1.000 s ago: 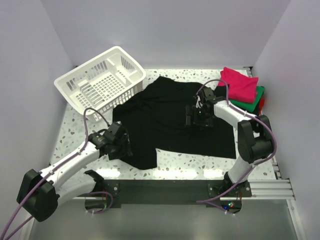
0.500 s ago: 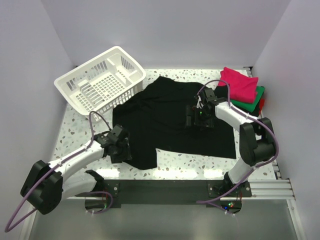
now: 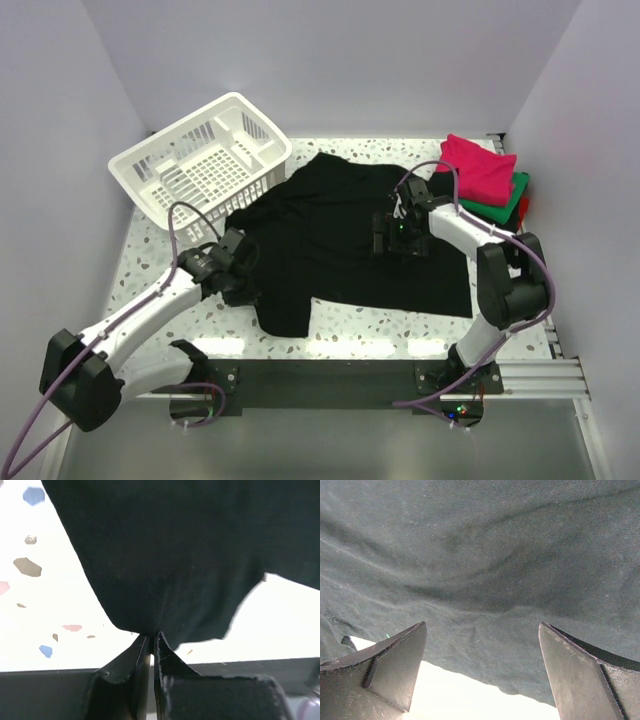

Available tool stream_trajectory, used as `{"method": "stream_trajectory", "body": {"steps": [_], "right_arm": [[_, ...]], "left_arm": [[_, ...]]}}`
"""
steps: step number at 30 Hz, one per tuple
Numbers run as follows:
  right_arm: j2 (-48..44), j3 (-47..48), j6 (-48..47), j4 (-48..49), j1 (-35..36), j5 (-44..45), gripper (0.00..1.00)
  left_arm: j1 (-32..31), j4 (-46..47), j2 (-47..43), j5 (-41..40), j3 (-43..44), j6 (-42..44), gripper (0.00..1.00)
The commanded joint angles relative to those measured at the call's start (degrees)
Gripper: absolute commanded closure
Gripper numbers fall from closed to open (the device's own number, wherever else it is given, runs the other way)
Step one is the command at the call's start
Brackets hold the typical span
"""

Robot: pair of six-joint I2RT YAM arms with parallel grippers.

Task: Fold and stack the t-shirts
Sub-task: Flatten the tshirt out, then fold the tshirt

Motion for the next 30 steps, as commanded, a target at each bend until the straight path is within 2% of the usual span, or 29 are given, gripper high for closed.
{"method": "stream_trajectory", "body": {"steps": [1,2,3,5,6,7,9,17,24,28,30], "right_arm": [[0.94,-0.01,0.48,1.14,0.23,1.01,0.04],[1.11,-0.01,0.49,1.05,0.23,1.01,0.04],[1.38,-0.01,0.49,1.05,0.23,1.10,0.04],[1.56,0.08,0.40,0.88,0.15,1.36,0.04],[1.99,0.25,0.31,0.70,0.15,1.54,0.04],[2.26,0.43,0.14,0.61,0.23,1.71,0.04],[2.78,0.95,-0.13,0.09,0.23,1.98,0.04],[3.05,1.31,0.05,-0.35,0.23,1.89,0.04],[2.96,0.52,0.04,-0.53,0.23,1.80,0.04],[2.96,0.61,0.13,-0.35,0.23,1.63,0.04],[3.14,0.61,0.22,-0.35,0.23,1.45,0.04]], "left_arm": [[-0.16,-8.24,-4.23,-0.55,7.22,-0.60,0.88],[-0.16,-9.12,-4.68,0.32,8.02,-0.95,0.85],[-0.25,-9.21,-5.03,0.85,8.73,-1.13,0.75],[-0.16,-8.69,-5.91,1.91,10.05,-2.10,0.68],[-0.16,-8.34,-6.09,1.91,10.31,-2.36,0.57],[-0.16,-7.81,-6.44,1.91,10.31,-2.62,0.52],[-0.16,-6.84,-6.53,1.39,9.62,-2.71,0.46],[-0.08,-9.21,-7.84,-2.13,2.33,-4.38,0.44],[-0.07,-4.73,-12.42,4.37,-8.39,-7.90,0.43],[-0.07,-3.15,-12.42,5.69,-10.78,-7.55,0.43],[-0.07,-2.36,-12.33,6.30,-12.01,-7.29,0.46]]}}
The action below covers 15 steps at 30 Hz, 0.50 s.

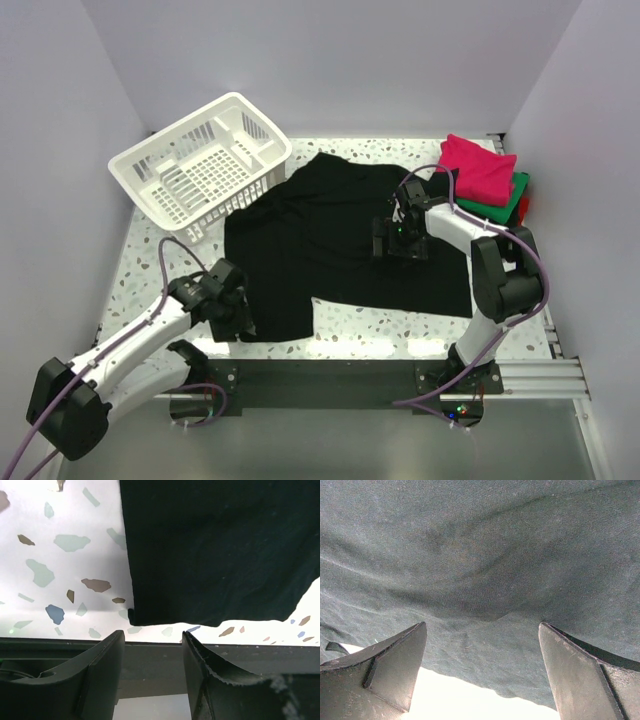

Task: Fold and stack the t-shirts
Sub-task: Fold the tshirt

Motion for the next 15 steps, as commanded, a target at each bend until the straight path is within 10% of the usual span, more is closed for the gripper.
{"method": "stream_trajectory", "body": {"steps": [1,15], "right_arm": [[0.21,0.52,0.22,0.17,0.23,0.82,0.04],[0.38,0.34,-0.22,-0.27,0.23,0.99,0.04]], "left_arm": [[-0.07,3.54,-0.66,2.33,-1.52,-0.75,0.47],[-0.16,6.36,2.85,1.19,-3.45,-0.84,0.62]]}}
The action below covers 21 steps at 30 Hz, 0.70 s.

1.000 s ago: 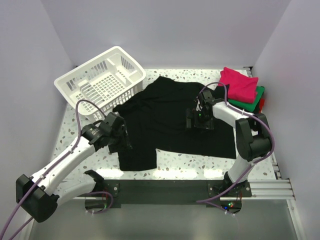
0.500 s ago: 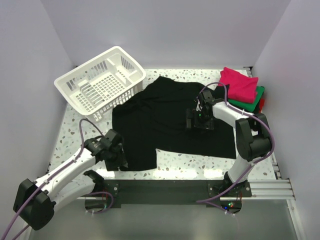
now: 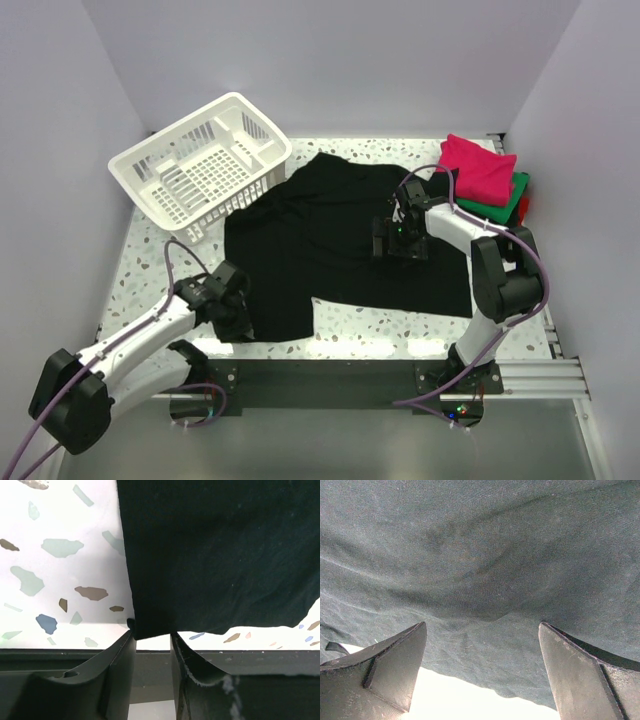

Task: Fold and stack the t-shirts
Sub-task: Fold the tshirt

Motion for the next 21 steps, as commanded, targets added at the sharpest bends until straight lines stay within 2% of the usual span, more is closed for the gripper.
{"method": "stream_trajectory", "body": {"steps": [1,8,14,21], "right_arm": [[0.47,0.43,-0.20,-0.16,0.15,0.99,0.04],[0.74,0.78,-0.28,-0.33,0.23,0.99,0.04],[1.09,0.43,0.24,0.19,0.23,0.47,0.04],[1.70,0.78,0.07,0.90,0.23,-0.59,0.04]], "left_arm": [[-0.16,2.88,1.04,-0.39,-0.42,-0.60,0.64],[-0.16,3.06,3.32,-1.18,0.46,0.28,0.67],[-0.16,-0.71,4.46,-3.29,3.80,0.11,0.59],[-0.25,-1.86,8.86,-4.43,5.12,0.55,0.59]]}}
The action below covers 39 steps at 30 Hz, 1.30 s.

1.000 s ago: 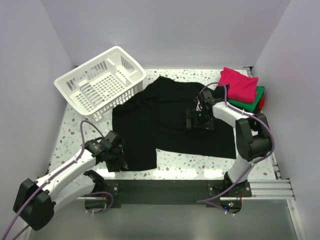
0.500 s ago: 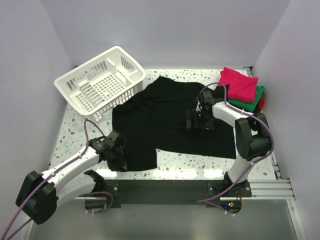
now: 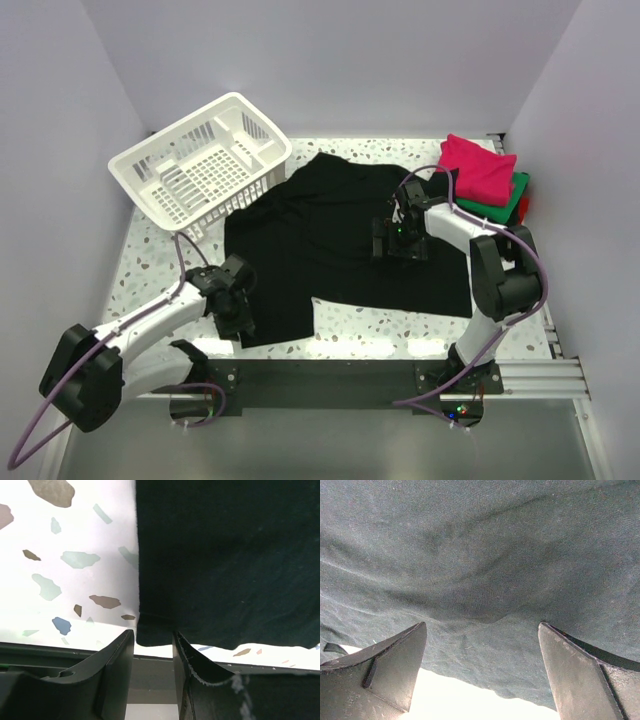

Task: Fold and stack the t-shirts
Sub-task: Fold the tshirt

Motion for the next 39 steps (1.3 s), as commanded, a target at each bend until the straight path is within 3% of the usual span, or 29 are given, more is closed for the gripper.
{"method": "stream_trajectory", "body": {"steps": [1,14,26,29,36,39], "right_arm": [[1.33,1.04,-0.13,0.70,0.15,-0.59,0.04],[3.00,3.77,-1.27,0.35,0.15,-2.79,0.04],[2.30,3.86,-1.36,0.35,0.06,-3.23,0.03],[2.04,3.24,-1.27,0.79,0.06,-3.05,0.03],[2.04,3.33,-1.10,0.61,0.06,-3.14,0.03],[1.86,3.94,-1.27,-0.26,0.15,-2.79,0.03]], "left_arm": [[-0.25,-1.64,0.95,-1.24,1.97,0.33,0.59],[-3.24,-2.70,4.29,-2.56,2.76,-3.97,0.57],[-5.44,1.69,10.44,-0.89,1.27,-2.75,0.57],[-5.61,2.49,11.06,-0.71,0.74,-2.31,0.61],[-5.79,3.80,10.89,0.61,-0.57,-2.22,0.95],[-5.79,2.75,9.75,-0.01,0.38,-2.40,1.00]]}}
